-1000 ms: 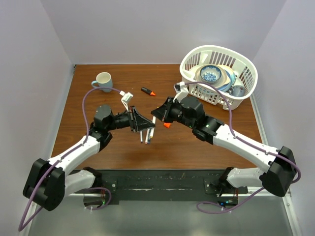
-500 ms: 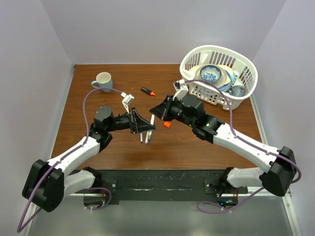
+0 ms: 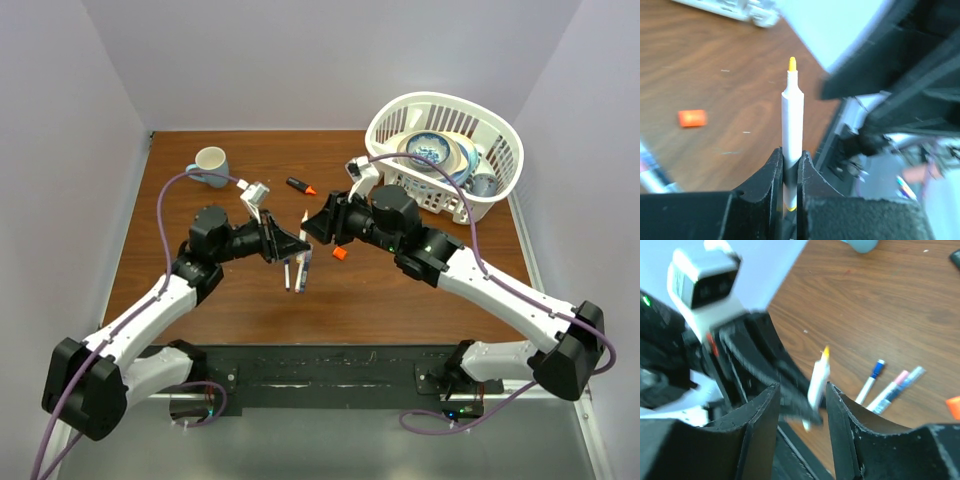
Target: Insert the pens into the pen caps
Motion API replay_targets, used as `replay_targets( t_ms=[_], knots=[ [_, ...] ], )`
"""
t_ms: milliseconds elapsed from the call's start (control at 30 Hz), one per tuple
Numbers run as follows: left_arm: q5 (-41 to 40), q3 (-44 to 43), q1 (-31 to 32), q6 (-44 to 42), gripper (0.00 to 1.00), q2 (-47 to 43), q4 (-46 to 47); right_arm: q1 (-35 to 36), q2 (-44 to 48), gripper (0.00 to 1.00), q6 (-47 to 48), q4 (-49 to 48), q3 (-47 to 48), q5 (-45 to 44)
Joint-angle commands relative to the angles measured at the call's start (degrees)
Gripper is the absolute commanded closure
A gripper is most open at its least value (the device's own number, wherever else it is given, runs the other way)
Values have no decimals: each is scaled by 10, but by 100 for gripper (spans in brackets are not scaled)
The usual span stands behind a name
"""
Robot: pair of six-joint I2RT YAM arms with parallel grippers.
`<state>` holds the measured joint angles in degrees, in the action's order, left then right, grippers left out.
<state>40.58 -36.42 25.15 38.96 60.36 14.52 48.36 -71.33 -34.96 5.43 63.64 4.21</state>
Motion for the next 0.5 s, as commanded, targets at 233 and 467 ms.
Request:
replay_targets(
  t_ms=[233,467],
  knots=[
    [-217,-50,-128,-128,100,-51,-253,-19,-83,56,169,96,94,-100],
    [-277,-37,-128,-172,100,-104,-290,-29,-242,52,289,173,198,-162]
  ],
)
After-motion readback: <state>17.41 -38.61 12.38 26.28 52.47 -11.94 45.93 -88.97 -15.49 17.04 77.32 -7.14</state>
